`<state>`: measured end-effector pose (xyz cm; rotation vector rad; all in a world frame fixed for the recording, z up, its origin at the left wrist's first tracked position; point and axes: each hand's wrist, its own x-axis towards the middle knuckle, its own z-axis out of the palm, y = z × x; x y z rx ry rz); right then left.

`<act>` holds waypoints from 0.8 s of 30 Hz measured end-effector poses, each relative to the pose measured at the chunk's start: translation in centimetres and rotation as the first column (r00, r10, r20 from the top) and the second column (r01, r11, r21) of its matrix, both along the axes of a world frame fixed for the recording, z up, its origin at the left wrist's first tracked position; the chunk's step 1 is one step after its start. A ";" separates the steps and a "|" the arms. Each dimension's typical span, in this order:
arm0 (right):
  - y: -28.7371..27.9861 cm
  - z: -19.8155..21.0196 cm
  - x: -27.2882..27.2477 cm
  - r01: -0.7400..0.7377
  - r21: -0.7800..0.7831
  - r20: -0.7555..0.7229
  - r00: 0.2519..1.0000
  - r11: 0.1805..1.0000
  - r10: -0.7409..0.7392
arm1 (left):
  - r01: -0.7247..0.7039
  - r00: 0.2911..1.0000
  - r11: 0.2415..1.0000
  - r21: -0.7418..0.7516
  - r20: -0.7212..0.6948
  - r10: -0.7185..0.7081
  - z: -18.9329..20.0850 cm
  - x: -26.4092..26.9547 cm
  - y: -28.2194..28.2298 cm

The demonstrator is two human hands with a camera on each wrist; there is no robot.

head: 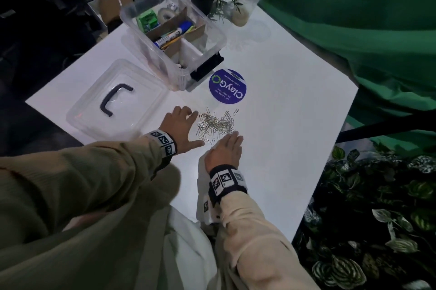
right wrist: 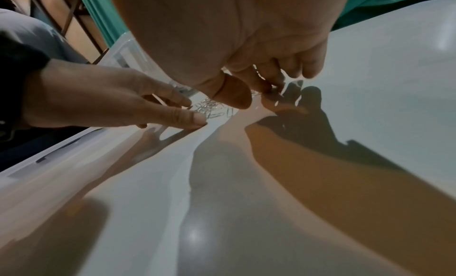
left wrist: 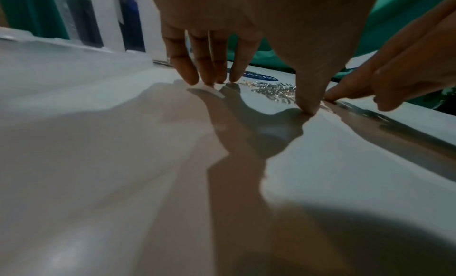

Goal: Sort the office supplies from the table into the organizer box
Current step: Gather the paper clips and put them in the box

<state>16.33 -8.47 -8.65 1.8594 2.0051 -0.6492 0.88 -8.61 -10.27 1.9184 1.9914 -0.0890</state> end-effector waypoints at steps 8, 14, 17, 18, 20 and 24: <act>3.0 -0.2 0.8 0.089 0.219 -0.257 0.966 0.972 -0.031 | -0.053 0.973 0.992 -0.115 0.219 0.077 1.3 0.3 1.3; 7.8 -0.6 3.2 -0.299 0.079 -0.208 0.928 0.951 0.309 | 0.070 0.984 0.995 -0.073 0.167 -0.057 1.6 0.2 3.2; 8.6 -0.5 3.6 -0.422 0.101 -0.151 0.888 0.901 0.434 | 0.126 0.981 0.990 -0.069 0.157 -0.114 1.6 0.2 4.3; 8.7 -0.4 3.7 -0.420 0.118 -0.145 0.889 0.900 0.434 | 0.136 0.981 0.988 -0.076 0.147 -0.123 1.5 0.2 4.6; 8.7 -0.4 3.6 -0.400 0.149 -0.140 0.897 0.904 0.420 | 0.140 0.982 0.986 -0.087 0.139 -0.128 1.3 0.4 5.0; 8.7 -0.8 3.0 -0.348 0.192 -0.141 0.916 0.918 0.377 | 0.141 0.980 0.988 -0.065 0.151 -0.130 1.0 1.1 5.7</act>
